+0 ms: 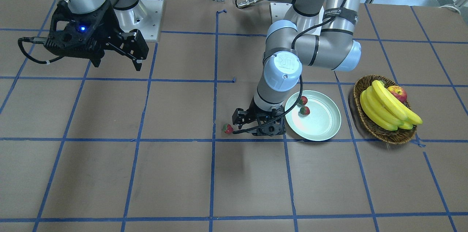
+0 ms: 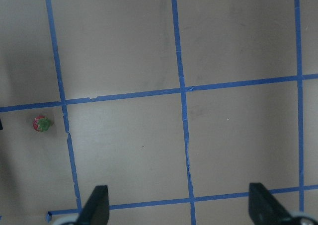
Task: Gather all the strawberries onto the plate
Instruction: 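Reach the left gripper to the farthest strawberry and grasp it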
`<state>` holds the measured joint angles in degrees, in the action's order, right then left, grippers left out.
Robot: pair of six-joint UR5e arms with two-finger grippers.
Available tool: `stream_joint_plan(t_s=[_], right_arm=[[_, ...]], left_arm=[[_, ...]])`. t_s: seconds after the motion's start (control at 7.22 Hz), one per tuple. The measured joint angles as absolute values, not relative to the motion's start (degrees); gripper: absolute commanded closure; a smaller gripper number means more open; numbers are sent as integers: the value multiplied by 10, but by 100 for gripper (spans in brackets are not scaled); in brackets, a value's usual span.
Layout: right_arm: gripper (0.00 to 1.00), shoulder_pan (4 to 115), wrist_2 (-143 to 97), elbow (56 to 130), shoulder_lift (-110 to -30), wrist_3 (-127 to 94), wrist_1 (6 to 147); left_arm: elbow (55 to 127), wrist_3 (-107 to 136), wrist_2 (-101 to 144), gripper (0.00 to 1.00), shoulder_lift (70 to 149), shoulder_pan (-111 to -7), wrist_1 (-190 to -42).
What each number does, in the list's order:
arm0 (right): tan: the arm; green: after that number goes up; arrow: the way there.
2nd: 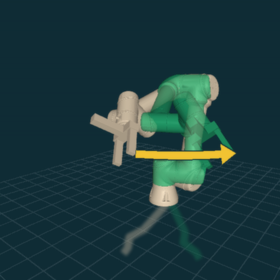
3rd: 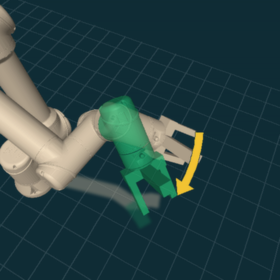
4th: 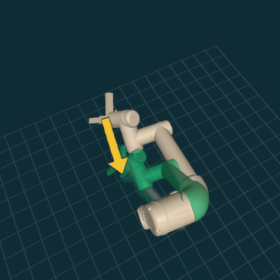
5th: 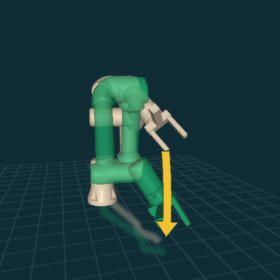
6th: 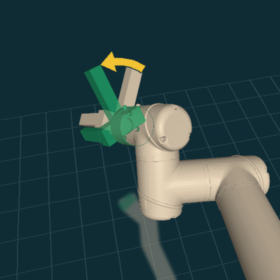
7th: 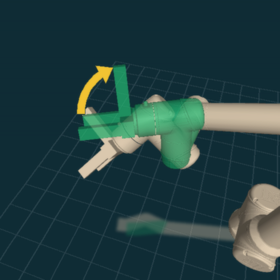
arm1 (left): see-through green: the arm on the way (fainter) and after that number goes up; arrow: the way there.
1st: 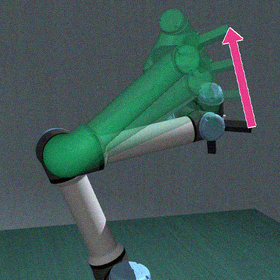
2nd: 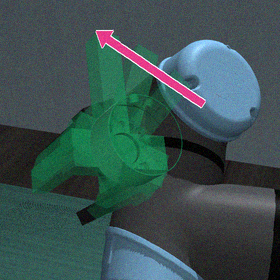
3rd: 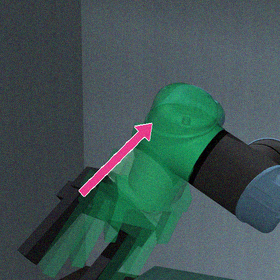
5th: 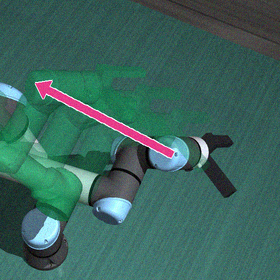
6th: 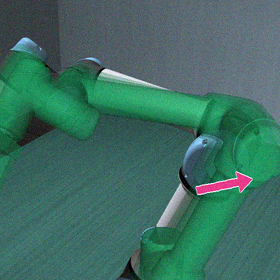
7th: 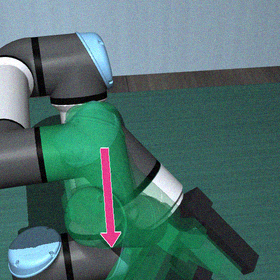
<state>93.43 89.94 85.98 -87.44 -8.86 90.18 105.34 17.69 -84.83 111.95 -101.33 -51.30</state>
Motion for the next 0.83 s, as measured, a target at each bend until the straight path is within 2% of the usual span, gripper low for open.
stream_joint_plan(t_s=[0.28, 0.42, 0.55, 0.83], right_arm=[[0, 934, 900, 860, -875, -89, 902], [0, 934, 900, 860, -875, -89, 902], [0, 934, 900, 860, -875, -89, 902], [0, 934, 900, 860, -875, -89, 902]], left_arm=[[1025, 219, -848, 10, 1163, -1053, -484], [1020, 229, -851, 18, 1178, -1063, -481], [1022, 233, -857, 32, 1185, -1068, -481], [1037, 234, -867, 80, 1188, -1072, -482]])
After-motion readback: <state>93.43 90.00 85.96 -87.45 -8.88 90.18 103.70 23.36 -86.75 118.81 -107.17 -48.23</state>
